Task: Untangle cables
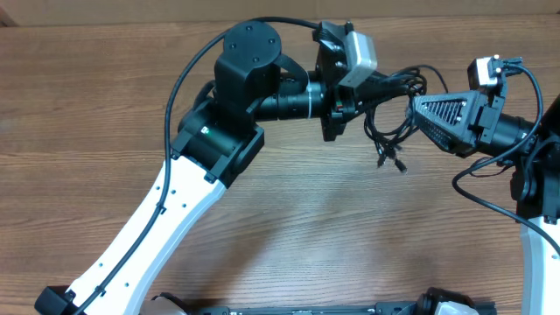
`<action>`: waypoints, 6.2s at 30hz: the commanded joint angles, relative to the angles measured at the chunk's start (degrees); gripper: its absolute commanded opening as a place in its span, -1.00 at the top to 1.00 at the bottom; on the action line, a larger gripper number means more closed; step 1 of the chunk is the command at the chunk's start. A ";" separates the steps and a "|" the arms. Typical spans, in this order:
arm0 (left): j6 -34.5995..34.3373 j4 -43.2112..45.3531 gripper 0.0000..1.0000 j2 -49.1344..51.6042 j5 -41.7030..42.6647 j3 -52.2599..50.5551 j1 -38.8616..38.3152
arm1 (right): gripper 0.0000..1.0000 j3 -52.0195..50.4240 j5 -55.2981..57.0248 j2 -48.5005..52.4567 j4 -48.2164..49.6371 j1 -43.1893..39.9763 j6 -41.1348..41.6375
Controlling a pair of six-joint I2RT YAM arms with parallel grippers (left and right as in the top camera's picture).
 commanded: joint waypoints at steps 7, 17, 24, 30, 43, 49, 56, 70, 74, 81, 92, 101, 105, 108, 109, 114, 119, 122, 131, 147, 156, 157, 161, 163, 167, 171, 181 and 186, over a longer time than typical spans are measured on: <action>0.96 1.66 0.91 -0.24 0.07 0.85 -0.63 | 0.92 0.46 0.94 -0.63 -0.04 0.33 0.02; 1.22 1.77 0.92 -0.24 2.56 0.85 -0.63 | 0.93 0.46 4.35 -0.63 1.75 -0.42 0.33; 3.56 -0.04 0.91 -0.24 8.26 0.85 -0.66 | 0.92 0.46 6.36 -0.61 12.35 -4.92 10.34; 4.33 -4.79 0.92 -0.24 8.72 0.85 -0.70 | 0.93 0.46 7.52 -0.42 24.50 -6.51 21.40; 8.52 -5.53 0.92 -0.24 19.21 0.85 -2.01 | 0.93 0.46 14.25 2.71 27.87 -6.56 17.40; 8.66 -5.51 0.92 -0.24 21.79 0.85 -2.01 | 0.93 0.46 13.55 6.62 26.75 -6.56 17.35; 8.63 -5.31 0.91 -0.24 24.37 0.85 -1.42 | 0.25 0.46 11.06 10.36 26.77 -6.56 17.33; 2.91 1.38 0.92 -0.26 25.07 0.85 4.66 | -1.00 0.46 6.38 10.73 26.53 -6.56 12.52; -0.50 1.33 0.92 -0.24 18.75 0.85 6.19 | -1.00 0.46 5.77 10.25 23.76 -6.56 11.08; -8.39 -0.39 0.91 -0.24 3.10 0.85 6.56 | -0.99 0.46 12.20 10.14 12.70 -6.54 8.02; -8.37 -1.88 0.92 -0.24 -0.63 0.85 6.60 | -0.99 0.46 39.52 10.01 -15.87 -2.29 -12.81; -20.46 -2.54 0.92 -0.24 -12.31 0.85 6.62 | -0.99 0.46 44.35 1.01 -20.79 1.55 -15.89; -26.18 -2.60 0.92 -0.24 -14.97 0.85 6.60 | -0.99 0.46 47.82 -6.51 -21.97 4.17 -19.06; -32.35 -3.17 0.92 -0.24 -17.92 0.85 6.49 | -0.99 0.46 49.64 -11.41 -23.10 5.97 -22.91; -35.19 -3.26 0.91 -0.24 -19.02 0.85 6.49 | -0.99 0.46 49.64 -12.74 -23.32 6.49 -24.50; -47.01 -3.58 0.92 -0.24 -20.92 0.85 6.47 | -1.00 0.46 49.05 -17.27 -24.48 8.48 -31.98; -55.23 -4.00 0.92 -0.24 -20.57 0.85 5.31 | -1.00 0.46 48.68 -17.33 -28.39 8.79 -38.82; -56.15 -4.02 0.91 -0.24 -21.07 0.85 3.56 | -0.98 0.46 46.69 -17.14 -29.88 8.79 -40.79; -56.15 -3.52 0.92 -0.24 -22.64 0.85 -0.02 | -0.94 0.46 43.34 -17.05 -29.31 8.79 -41.55; -57.81 -0.13 0.91 -0.24 -11.72 0.85 -2.12 | -0.62 0.44 35.56 -10.08 -27.04 8.79 -39.01; -57.79 -0.07 0.91 -0.24 -11.74 0.85 -4.17 | 0.10 0.46 33.33 -9.33 -25.51 8.79 -39.23; -57.59 -0.07 0.91 -0.24 -11.74 0.85 -4.15 | 0.49 0.46 33.51 -9.33 -25.55 8.79 -39.23; -57.40 -0.04 0.91 -0.24 -11.76 0.85 -3.02 | 0.92 0.46 33.53 -9.33 -25.81 8.79 -39.23; -57.33 -0.09 0.92 -0.24 -11.72 0.85 -2.10 | 0.92 0.44 33.55 -9.33 -26.18 8.79 -39.23; -52.35 -1.16 0.79 -0.24 -11.72 0.85 0.57 | 0.92 0.46 34.42 -9.35 -26.40 8.76 -39.23; -48.04 -6.32 0.23 -0.24 -12.31 0.85 4.11 | 0.92 0.46 37.88 -9.35 -27.04 8.76 -38.80; -45.51 -17.07 -0.45 -0.24 -6.40 0.85 8.70 | 0.92 0.46 44.81 -9.33 -28.24 8.76 -33.05; -33.42 -19.65 -0.29 -0.24 -0.74 0.85 6.25 | 0.92 0.46 45.64 -9.22 -27.15 8.76 -29.86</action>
